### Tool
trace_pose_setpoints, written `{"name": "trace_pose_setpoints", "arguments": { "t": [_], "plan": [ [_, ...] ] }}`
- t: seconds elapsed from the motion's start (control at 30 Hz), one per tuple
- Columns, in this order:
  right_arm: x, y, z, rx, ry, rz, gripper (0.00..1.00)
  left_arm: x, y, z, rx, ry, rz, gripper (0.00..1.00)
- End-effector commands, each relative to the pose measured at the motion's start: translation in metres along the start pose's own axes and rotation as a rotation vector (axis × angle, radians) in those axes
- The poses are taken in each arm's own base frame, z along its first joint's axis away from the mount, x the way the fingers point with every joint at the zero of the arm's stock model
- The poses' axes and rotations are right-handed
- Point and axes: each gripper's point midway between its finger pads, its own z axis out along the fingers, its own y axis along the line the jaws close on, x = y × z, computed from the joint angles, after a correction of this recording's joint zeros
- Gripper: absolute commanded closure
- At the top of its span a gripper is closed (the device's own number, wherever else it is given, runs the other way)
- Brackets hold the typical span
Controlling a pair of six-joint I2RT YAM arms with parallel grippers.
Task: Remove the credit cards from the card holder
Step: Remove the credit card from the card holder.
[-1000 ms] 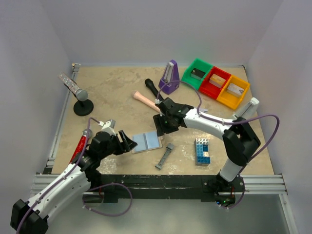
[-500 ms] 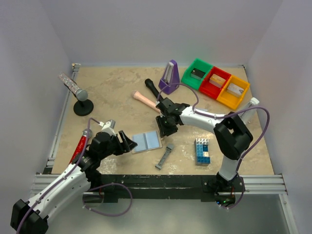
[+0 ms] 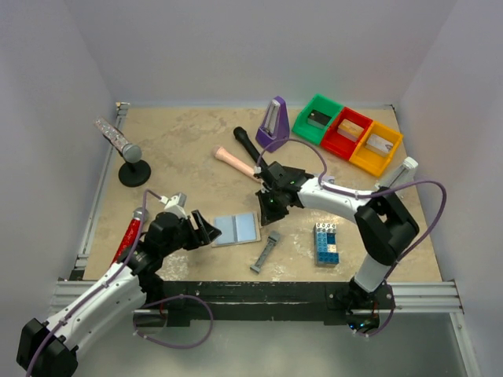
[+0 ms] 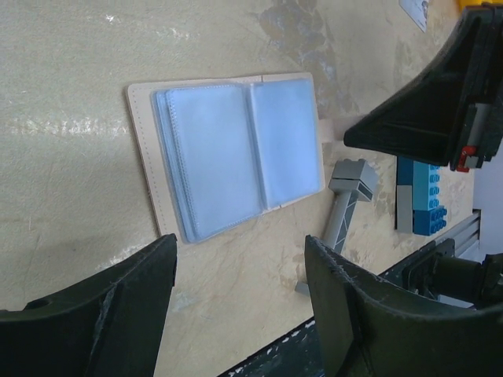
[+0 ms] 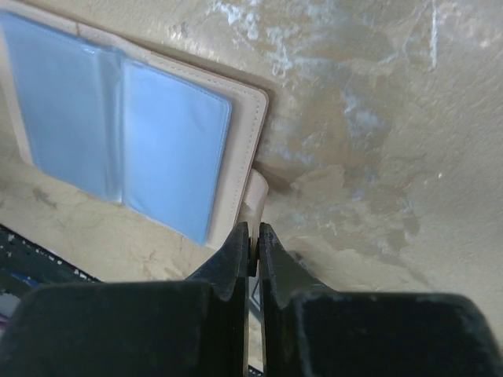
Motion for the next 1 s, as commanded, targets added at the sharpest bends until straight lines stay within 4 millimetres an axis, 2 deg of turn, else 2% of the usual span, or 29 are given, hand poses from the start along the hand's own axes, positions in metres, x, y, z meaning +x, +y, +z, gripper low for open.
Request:
{"name": "trace_pose_setpoints", "arguments": {
  "t": [0.0,0.1,0.2,0.5,0.6,0.97],
  "plan": [
    [0.003,0.025,-0.019,-0.133,-0.066,0.030,1.00,-0.014,-0.010,0.003,0.029,-0.062,-0.013,0.30],
    [0.018,0.028,-0.018,-0.175,-0.059,0.059,1.00,-0.020,-0.013,0.006,0.036,-0.076,-0.012,0.30],
    [0.023,0.029,-0.018,-0.186,-0.063,0.064,1.00,-0.022,-0.017,0.011,0.037,-0.069,-0.003,0.30],
    [0.015,0.032,-0.021,-0.185,-0.072,0.040,1.00,-0.015,-0.022,0.027,0.052,-0.002,0.009,0.30],
    [0.013,0.035,-0.022,-0.193,-0.068,0.037,1.00,-0.018,-0.029,0.031,0.083,-0.011,0.017,0.30],
    [0.004,0.040,-0.023,-0.201,-0.072,0.030,1.00,-0.013,-0.021,0.038,0.049,0.019,0.032,0.31]
  ]
}}
